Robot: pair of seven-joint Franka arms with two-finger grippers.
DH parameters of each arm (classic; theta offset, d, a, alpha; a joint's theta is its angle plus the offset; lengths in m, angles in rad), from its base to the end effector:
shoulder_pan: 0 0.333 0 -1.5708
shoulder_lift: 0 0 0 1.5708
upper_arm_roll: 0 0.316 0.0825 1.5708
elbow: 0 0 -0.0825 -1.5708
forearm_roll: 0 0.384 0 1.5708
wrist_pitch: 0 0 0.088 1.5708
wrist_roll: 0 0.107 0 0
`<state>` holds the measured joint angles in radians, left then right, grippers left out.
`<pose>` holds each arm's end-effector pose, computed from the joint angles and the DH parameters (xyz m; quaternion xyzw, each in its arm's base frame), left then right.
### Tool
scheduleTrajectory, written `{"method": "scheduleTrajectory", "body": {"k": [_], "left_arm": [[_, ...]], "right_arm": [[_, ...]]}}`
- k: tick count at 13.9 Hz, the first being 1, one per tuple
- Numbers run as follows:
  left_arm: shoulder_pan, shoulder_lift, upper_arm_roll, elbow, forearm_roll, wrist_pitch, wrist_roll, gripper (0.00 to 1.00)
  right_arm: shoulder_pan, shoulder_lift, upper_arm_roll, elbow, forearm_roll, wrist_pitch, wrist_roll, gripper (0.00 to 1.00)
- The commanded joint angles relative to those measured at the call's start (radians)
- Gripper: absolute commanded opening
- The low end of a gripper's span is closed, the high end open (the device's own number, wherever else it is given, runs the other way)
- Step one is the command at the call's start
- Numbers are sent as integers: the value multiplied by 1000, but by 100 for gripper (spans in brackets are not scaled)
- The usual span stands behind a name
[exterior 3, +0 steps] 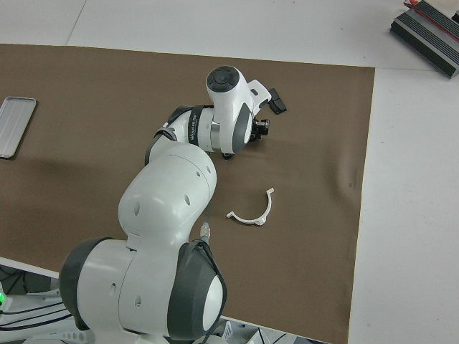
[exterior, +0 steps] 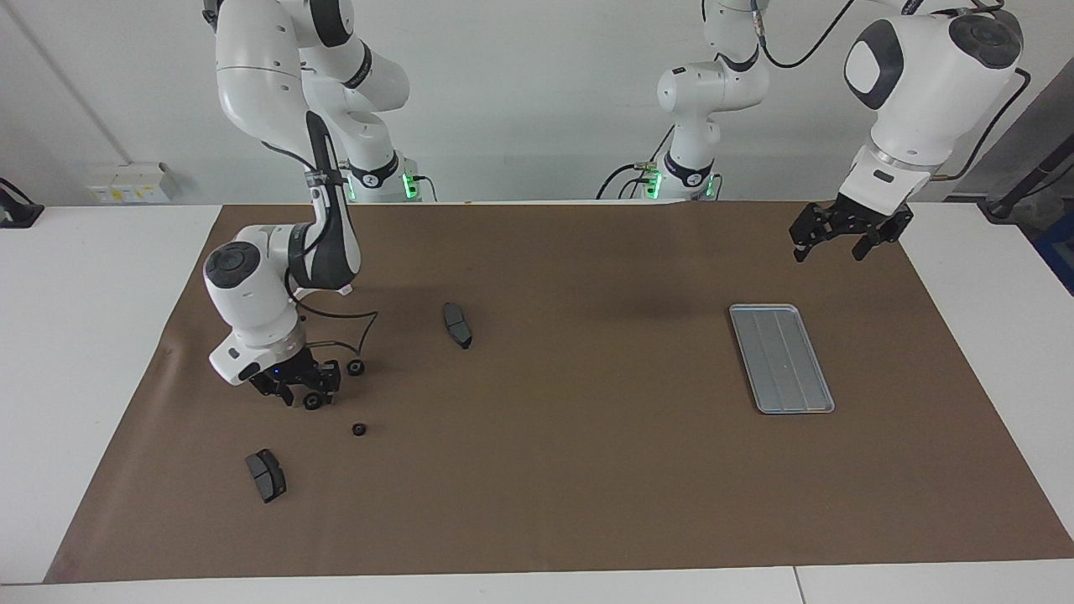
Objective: Pick bearing gear from pile to tray
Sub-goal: 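Grasp a black bearing ring with the right gripper and lift it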
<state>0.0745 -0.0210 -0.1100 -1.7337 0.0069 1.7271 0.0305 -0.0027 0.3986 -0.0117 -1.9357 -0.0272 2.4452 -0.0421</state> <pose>0.5569 -0.0197 0.5722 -0.9994 0.0335 -0.0071 0.0046 0.6324 -0.0088 0.2897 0.9981 0.0243 0.0551 0.0131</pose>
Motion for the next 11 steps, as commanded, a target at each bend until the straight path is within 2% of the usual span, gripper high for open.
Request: {"method": "scheduleTrajectory", "body": {"k": [1,4,11], "left_arm": [[8,-22,-2,-15,10,-14,14,100],[8,-22,-2,-15,10,-12,14,100],[8,-22,-2,-15,10,-14,14,100]], "right_arm": [[-13,8,4,1,-5,20,-16,64],[-16,6,2,3,-52,9,-30,64],[-19,2,4,-5,-54,1,-33,64]]}}
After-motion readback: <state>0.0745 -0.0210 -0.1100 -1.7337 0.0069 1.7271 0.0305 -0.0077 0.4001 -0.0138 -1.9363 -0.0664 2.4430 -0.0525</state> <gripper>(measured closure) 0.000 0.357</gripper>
